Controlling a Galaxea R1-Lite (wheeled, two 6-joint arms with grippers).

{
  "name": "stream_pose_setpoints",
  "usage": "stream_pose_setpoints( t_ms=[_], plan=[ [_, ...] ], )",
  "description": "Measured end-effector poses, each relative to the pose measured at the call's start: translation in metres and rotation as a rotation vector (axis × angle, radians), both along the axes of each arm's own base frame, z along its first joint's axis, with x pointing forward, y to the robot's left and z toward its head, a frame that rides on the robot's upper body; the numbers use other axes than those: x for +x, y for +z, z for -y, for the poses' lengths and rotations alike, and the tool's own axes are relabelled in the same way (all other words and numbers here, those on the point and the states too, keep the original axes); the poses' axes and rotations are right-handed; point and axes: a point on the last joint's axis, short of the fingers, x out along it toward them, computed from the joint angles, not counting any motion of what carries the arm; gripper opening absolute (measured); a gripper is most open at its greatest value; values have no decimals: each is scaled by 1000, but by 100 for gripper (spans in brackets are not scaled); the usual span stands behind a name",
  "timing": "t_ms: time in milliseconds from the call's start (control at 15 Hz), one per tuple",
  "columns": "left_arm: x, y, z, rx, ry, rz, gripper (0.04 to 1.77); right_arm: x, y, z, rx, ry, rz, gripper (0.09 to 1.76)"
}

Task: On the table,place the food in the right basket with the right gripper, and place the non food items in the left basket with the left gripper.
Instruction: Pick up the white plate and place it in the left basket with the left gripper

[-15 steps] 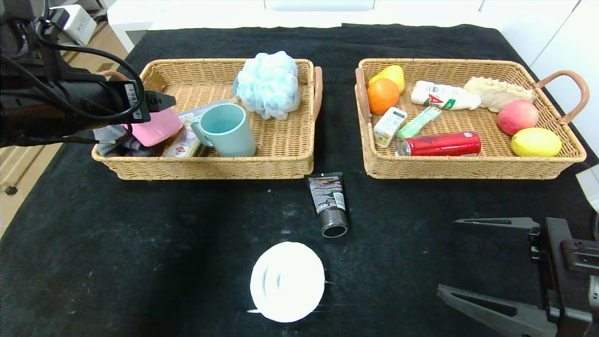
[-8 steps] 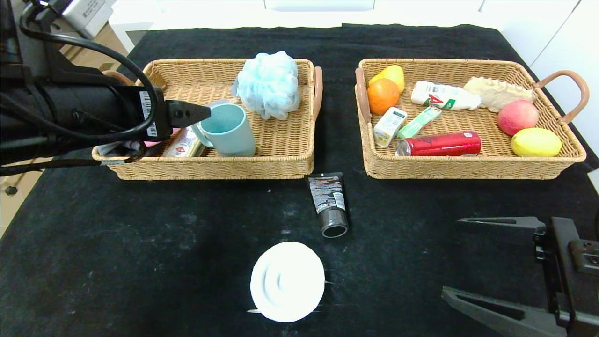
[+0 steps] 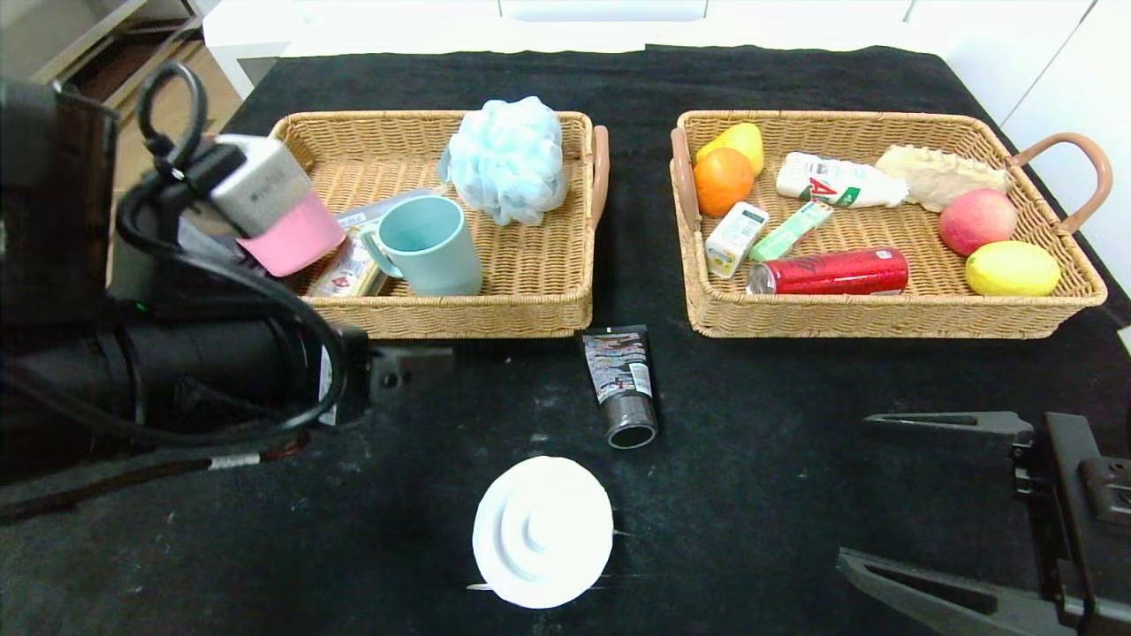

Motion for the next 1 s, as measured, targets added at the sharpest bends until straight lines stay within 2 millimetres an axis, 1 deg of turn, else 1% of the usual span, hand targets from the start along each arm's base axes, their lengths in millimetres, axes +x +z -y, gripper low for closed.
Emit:
stream_pose_setpoints(
  t_ms=[133,467,1000],
  plan=[
    [-7,-12,4,42,-41,-67,170,0,0,0,0,0,1,171],
    [-16,-30,15,90,-119,-125,170,-1,0,-1,-1,6,-1,171],
    [-11,-51,41,148,-205,-199,171,-1,0,-1,0,7,0,171]
  ],
)
